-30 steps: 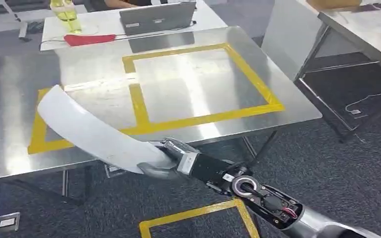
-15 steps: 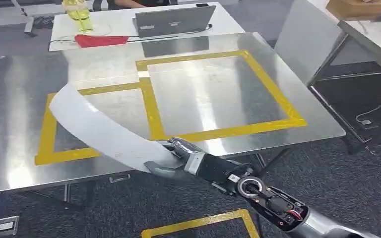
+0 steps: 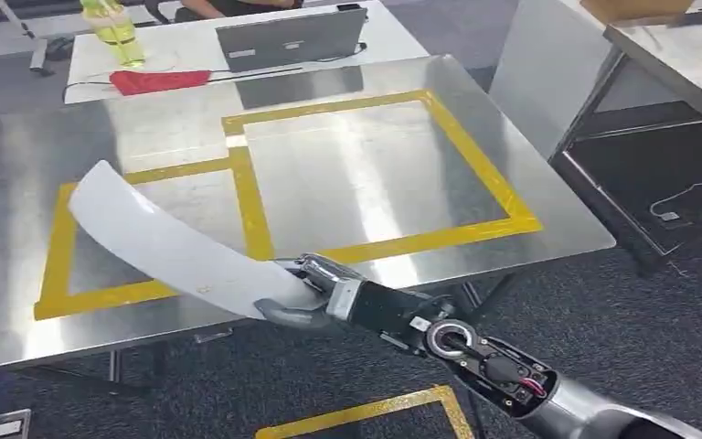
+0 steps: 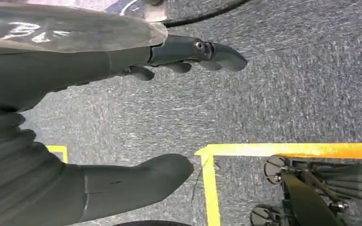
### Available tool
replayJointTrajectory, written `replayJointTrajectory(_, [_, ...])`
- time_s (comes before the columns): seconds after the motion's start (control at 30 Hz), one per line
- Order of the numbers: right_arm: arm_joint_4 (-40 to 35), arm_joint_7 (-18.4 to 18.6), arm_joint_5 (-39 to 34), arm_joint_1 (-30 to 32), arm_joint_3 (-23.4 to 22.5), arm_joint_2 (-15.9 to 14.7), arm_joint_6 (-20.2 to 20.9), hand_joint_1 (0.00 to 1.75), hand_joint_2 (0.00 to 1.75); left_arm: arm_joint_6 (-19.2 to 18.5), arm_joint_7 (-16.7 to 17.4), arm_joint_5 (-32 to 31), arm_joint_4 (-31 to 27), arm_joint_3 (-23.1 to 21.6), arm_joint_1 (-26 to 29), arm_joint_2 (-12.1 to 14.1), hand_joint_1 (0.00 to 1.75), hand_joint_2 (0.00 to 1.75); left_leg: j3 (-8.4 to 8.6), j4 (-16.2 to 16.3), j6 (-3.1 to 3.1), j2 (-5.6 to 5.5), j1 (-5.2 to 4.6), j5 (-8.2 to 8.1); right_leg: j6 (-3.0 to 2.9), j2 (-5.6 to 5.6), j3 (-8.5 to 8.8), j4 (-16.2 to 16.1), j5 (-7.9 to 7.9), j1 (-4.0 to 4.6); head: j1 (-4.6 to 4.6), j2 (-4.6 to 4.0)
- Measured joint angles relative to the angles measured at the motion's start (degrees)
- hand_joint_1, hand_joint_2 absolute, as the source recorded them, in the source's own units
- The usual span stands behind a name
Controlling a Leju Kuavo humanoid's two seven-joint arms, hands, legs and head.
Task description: Take the parts from the cabinet and place them on the table.
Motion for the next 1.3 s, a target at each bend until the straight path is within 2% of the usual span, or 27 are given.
replayJointTrajectory(0.27, [3.70,0.63,1.16,-3.73,0.87,0.83,-0.35,1.73,1.75,-0.07,-0.09,-0.20,0.00,0.00,0.06,-0.07,0.00,1.75,0.06,-0.78,-0.63,-0.08,0.09,0.22,-0.29,-0.06,0.26,-0.96,0.32,0.14,-0.04,0.00])
replayJointTrajectory(0.6, [16.44,0.41,4.37,-14.78,2.60,6.08,-1.20,1.73,1.75,-0.66,-0.90,-0.94,0.00,-0.09,-0.06,-0.33,0.00,1.75,-0.07,-1.04,-0.60,-0.14,0.01,0.21,-0.17,-0.08,0.46,-1.78,0.47,0.14,-0.07,0.00])
replayJointTrajectory(1.03, [25.13,-0.92,4.22,-18.34,4.00,10.38,-1.14,1.73,1.75,-0.68,-0.90,-0.70,0.00,-0.09,-0.03,-0.39,0.00,1.75,0.04,-1.03,-0.58,-0.26,0.01,0.24,-0.10,-0.19,0.60,-1.83,0.54,0.13,-0.07,0.00])
replayJointTrajectory(1.07, [25.50,-1.05,4.22,-18.58,4.09,10.71,-1.16,1.73,1.75,-0.68,-0.90,-0.68,0.00,-0.09,-0.04,-0.37,0.00,1.75,0.01,-0.80,-0.45,-0.27,-0.08,0.07,0.00,-0.20,0.67,-2.04,0.61,-0.11,-0.09,0.00])
replayJointTrajectory(1.1, [25.85,-1.14,4.22,-18.85,4.17,10.97,-1.18,1.73,1.75,-0.70,-0.94,-0.63,0.00,-0.09,-0.02,-0.28,0.00,1.75,-0.02,-0.52,0.10,-0.31,-0.13,-0.05,0.29,-0.19,0.75,-2.11,0.64,-0.28,-0.11,0.00])
replayJointTrajectory(1.13, [26.16,-1.18,4.24,-19.03,4.26,11.26,-1.22,1.73,1.75,-0.70,-0.96,-0.63,0.00,-0.09,-0.02,-0.24,0.00,1.75,0.06,-0.54,0.25,-0.27,-0.15,-0.15,0.40,-0.19,0.87,-2.16,0.59,-0.28,-0.31,0.00])
replayJointTrajectory(1.17, [26.42,-1.22,4.22,-19.24,4.37,11.58,-1.27,1.73,1.75,-0.70,-0.96,-0.63,0.00,-0.09,-0.03,-0.13,0.00,1.75,0.16,-0.73,0.38,-0.29,-0.21,-0.15,0.46,-0.27,1.03,-2.38,0.62,-0.27,-0.28,0.00])
replayJointTrajectory(1.2, [26.56,-1.22,4.24,-19.41,4.46,11.85,-1.29,1.73,1.75,-0.72,-0.96,-0.66,0.00,-0.09,-0.07,-0.13,0.00,1.75,0.81,-1.89,0.60,-0.29,-0.06,0.12,0.70,-0.26,1.54,-2.63,0.54,0.15,-0.35,0.00])
replayJointTrajectory(1.23, [26.73,-1.27,4.22,-19.43,4.52,12.02,-1.33,1.73,1.75,-0.74,-0.98,-0.63,0.00,-0.09,0.00,-0.17,0.00,1.75,1.86,-2.92,0.53,-0.29,0.60,0.46,0.75,-0.49,1.63,-2.01,-0.07,-0.03,-0.20,0.00])
replayJointTrajectory(1.27, [27.02,-1.38,4.22,-19.76,4.66,12.15,-1.33,1.73,1.75,-0.74,-1.03,-0.66,0.00,-0.11,-0.02,-0.17,0.00,1.75,2.42,-3.49,0.74,-0.36,0.74,0.56,0.92,-0.49,0.52,0.79,-1.70,-0.01,0.07,0.00])
replayJointTrajectory(1.3, [27.19,-1.42,4.22,-19.99,4.76,12.17,-1.33,1.73,1.75,-0.74,-1.05,-0.66,0.00,-0.11,-0.11,-0.17,0.00,1.75,2.59,-3.59,0.79,-0.42,0.74,0.59,1.08,-0.47,-1.75,5.41,-3.97,-0.03,0.26,0.00])
